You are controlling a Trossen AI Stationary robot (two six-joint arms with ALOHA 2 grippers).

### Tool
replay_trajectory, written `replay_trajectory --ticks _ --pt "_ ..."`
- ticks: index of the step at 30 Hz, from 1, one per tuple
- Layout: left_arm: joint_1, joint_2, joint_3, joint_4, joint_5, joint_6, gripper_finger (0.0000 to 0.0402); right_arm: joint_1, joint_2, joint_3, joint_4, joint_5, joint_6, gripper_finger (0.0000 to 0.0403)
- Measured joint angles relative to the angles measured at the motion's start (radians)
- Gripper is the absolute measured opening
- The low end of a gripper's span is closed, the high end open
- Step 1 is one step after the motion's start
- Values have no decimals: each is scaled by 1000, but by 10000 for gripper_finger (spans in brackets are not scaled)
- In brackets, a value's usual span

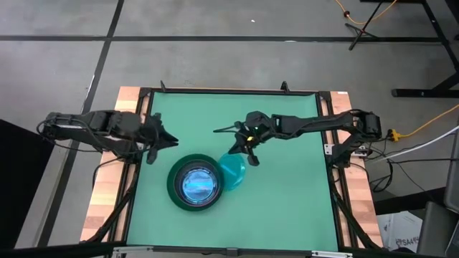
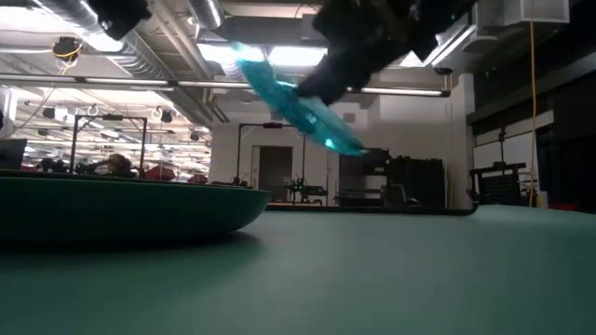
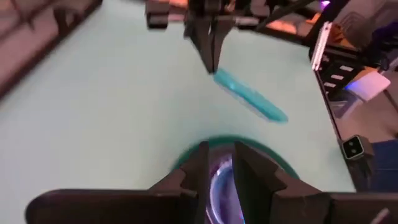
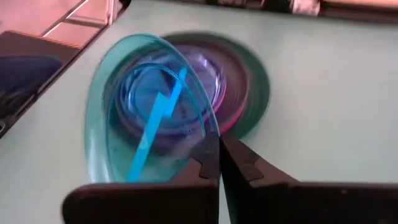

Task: Stack plastic plates
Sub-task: Stack the light blue plate on top of the light blue plate

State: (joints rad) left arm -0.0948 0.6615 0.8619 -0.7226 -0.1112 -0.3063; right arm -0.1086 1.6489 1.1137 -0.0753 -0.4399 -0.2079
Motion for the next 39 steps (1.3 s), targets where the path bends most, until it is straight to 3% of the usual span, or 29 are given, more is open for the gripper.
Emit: replay_trajectory --ticks 6,12,26,39 --pt "0 -3 -8 105 0 179 62 45 5 91 1 82 -8 0" --pt "1 -37 -96 258 63 311 62 65 60 173 8 104 -9 0" --pt "1 -309 -227 276 42 316 62 99 295 433 8 107 -33 0" --pt "1 -590 -402 271 23 281 62 103 417 498 0 107 -27 0"
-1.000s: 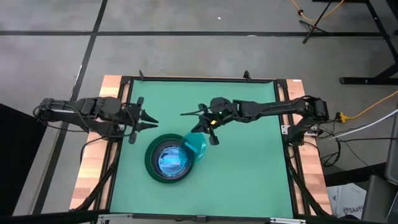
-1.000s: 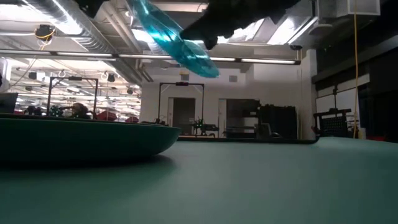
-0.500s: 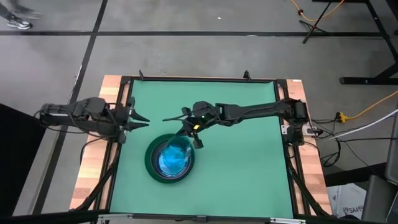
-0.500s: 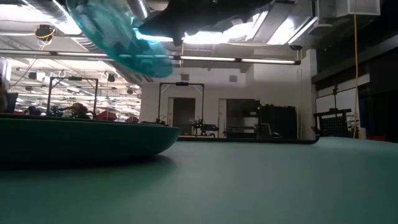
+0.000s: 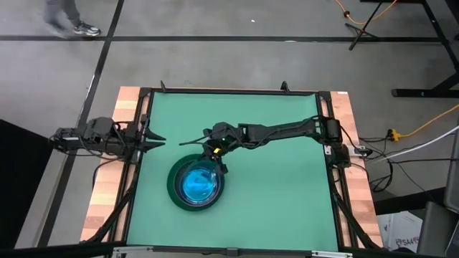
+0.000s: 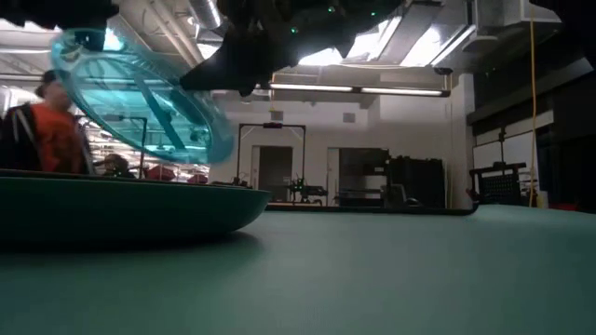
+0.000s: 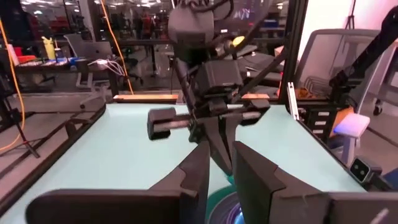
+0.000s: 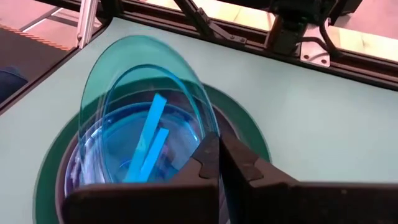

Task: Stack plastic plates
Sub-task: Stack the light blue plate on top of the light blue plate

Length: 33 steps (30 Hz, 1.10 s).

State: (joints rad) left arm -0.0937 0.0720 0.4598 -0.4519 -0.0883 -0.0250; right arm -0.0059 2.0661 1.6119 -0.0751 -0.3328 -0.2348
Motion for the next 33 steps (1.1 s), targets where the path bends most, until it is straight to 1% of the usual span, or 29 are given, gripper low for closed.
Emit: replay_trajectory --ticks 6,9,19,27,30,33 --pt "0 -67 -100 65 0 -2 62 0 0 0 0 8 0 0" --pt "0 -69 -141 105 0 -2 62 0 0 -1 1 10 3 0" --pt "0 -69 -151 110 -8 -27 62 24 0 -3 -13 22 3 0" --pt "0 -69 -152 109 -8 -22 62 48 0 -4 -33 72 -5 0" --pt "0 -69 -187 163 -8 -39 62 52 -1 -4 -33 87 -6 0" --pt "0 -69 -257 262 3 -45 62 52 -1 -4 -33 101 -8 0"
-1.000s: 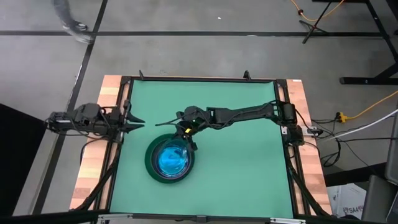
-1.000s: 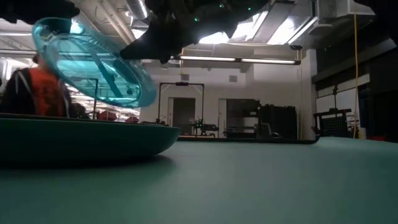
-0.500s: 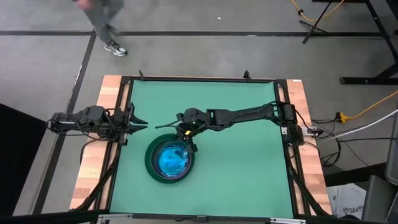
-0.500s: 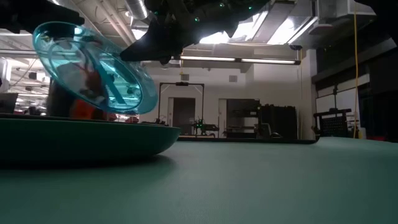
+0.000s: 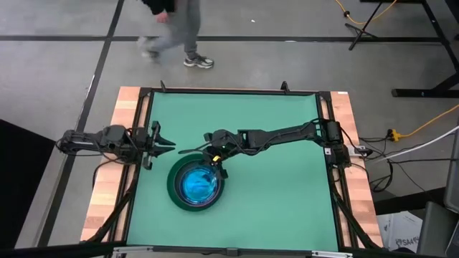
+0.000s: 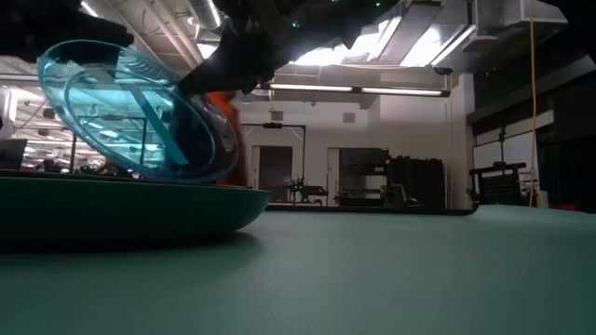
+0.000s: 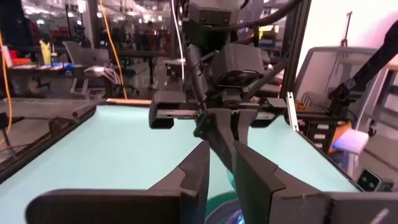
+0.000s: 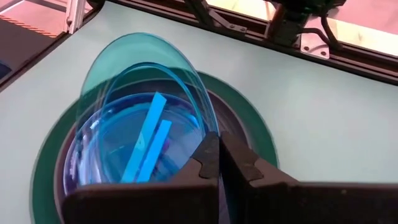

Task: Stack plastic plates
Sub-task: Stack the light blue plate on top of the light blue plate

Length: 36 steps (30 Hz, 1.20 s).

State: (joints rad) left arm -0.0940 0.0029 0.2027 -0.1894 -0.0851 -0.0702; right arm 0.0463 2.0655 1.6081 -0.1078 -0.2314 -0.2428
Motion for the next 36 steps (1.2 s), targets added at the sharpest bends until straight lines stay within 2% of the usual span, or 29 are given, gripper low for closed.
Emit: replay_trajectory --ticks 4,8,14,20,29,36 --pt "0 0 -99 129 1 -7 62 0 0 0 -6 1 0 0" --pt "0 0 -142 208 8 -7 62 0 0 0 -9 1 1 0" --pt "0 0 -148 207 9 -8 62 0 15 -1 -27 -5 60 0" --pt "0 0 -148 203 9 -8 62 10 64 -1 7 -32 63 0" --pt "0 0 -149 198 9 -7 62 13 66 0 7 -23 56 1" --pt "0 0 -149 197 9 -7 62 13 66 0 8 -23 55 30"
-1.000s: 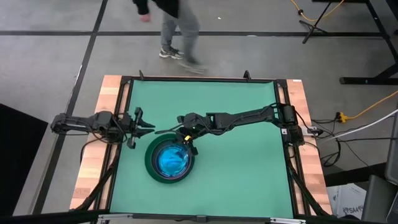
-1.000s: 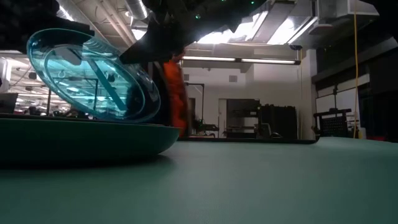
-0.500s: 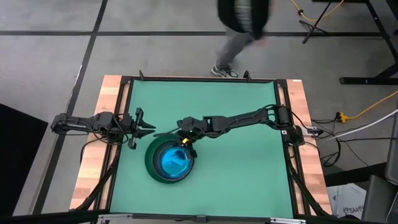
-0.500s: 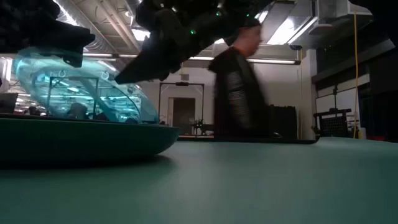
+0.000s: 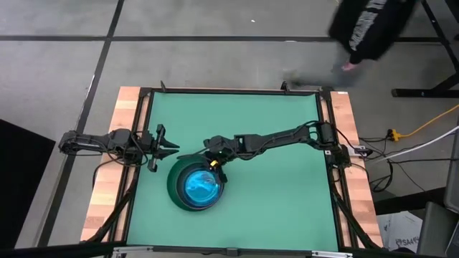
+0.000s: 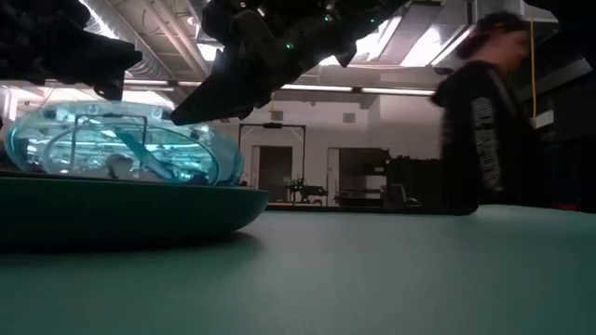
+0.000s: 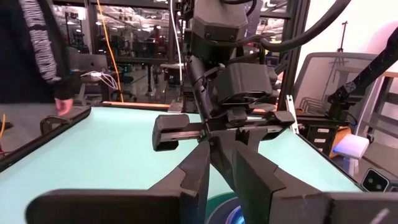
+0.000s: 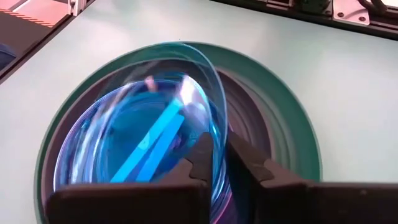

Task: Stack plastic plates
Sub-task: Stack the light blue plate on top of the light blue plate, then return to Home Position

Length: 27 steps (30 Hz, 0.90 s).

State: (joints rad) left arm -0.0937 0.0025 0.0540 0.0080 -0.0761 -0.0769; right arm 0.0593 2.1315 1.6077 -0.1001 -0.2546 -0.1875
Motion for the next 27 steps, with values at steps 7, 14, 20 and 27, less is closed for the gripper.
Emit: replay_trajectory --ticks 7,14,20,27 --pt "0 0 0 0 0 6 62 0 0 0 0 0 0 72" --pt "0 0 0 0 0 27 62 -1 0 0 -2 0 0 80" --pt "0 0 0 -1 0 27 62 -3 -4 0 -46 0 -1 81" --pt "0 0 -1 -3 0 26 62 -15 -23 2 -110 -20 -1 81"
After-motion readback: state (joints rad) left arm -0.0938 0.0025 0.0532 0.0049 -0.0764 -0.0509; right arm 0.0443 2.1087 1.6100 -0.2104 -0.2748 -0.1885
